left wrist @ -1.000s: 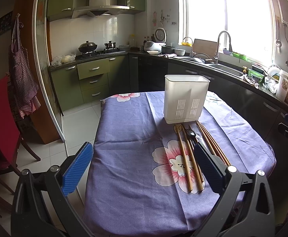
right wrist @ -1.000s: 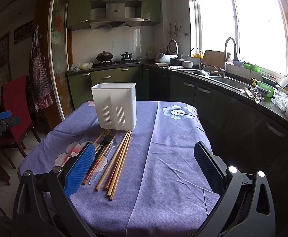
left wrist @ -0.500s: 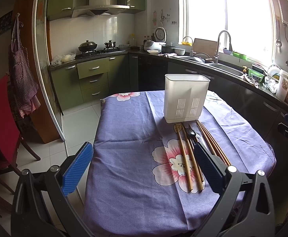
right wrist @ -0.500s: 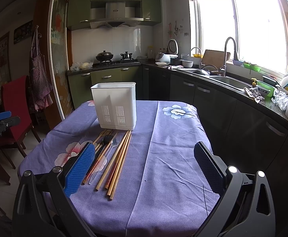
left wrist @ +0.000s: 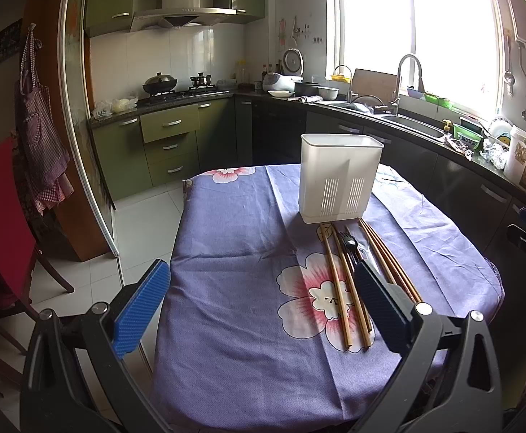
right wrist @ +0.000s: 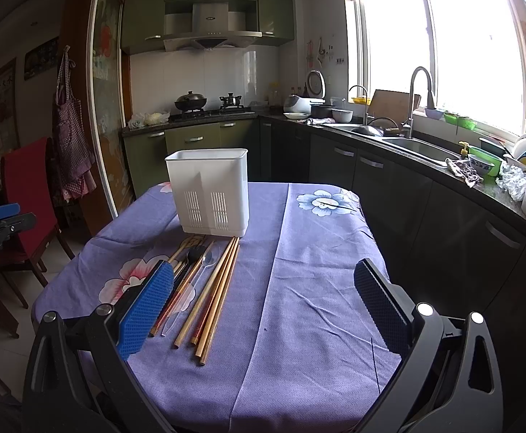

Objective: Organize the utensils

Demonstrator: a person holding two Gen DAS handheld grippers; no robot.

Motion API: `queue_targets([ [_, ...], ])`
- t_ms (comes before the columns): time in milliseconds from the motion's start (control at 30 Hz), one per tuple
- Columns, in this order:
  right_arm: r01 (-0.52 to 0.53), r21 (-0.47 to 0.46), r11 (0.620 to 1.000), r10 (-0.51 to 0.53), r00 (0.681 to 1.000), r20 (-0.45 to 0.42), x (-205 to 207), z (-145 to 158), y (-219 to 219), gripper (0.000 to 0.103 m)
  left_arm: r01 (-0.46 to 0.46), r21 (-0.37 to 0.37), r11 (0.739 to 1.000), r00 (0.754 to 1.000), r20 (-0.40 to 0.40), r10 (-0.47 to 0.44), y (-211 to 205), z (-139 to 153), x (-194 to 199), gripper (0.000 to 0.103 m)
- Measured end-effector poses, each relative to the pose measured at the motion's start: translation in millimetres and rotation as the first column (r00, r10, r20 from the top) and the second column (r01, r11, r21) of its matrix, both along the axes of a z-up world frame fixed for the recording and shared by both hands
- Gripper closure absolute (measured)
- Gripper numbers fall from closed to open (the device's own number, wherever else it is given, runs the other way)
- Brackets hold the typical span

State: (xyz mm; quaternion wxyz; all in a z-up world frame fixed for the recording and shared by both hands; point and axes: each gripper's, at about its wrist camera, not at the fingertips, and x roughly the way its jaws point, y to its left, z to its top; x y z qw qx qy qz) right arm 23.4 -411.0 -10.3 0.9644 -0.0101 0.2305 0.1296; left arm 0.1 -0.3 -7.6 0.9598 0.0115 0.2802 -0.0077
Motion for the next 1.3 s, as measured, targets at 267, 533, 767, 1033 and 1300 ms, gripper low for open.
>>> queue_targets([
  [267,0.000,0.000,1.000,0.000,1.000,-0.002,0,0,0,0.004,0.000,0.000,1.000,1.000,-0.001,0.000,-1,-2,0,0.006],
  [533,0.002,-0.003,1.000,-0.002,1.000,-0.007,1,-3,0,0.004,0.001,0.000,1.000,1.000,-0.002,-0.001,-1,-2,0,0.006],
  [767,-0.006,-0.035,0.999,0.004,0.999,-0.040,16,-11,5,0.004,0.001,0.007,1.000,1.000,-0.024,-0.001,-4,-7,6,0.006],
  [1033,-0.089,0.004,0.996,0.087,0.964,-0.252,73,-19,22,0.004,0.001,0.008,1.000,0.996,-0.086,0.000,-6,-14,30,0.006],
  [1300,-0.212,0.011,0.977,0.187,0.837,-0.514,160,-53,78,0.018,-0.004,0.035,0.999,0.995,-0.103,0.007,-10,-17,41,0.006],
])
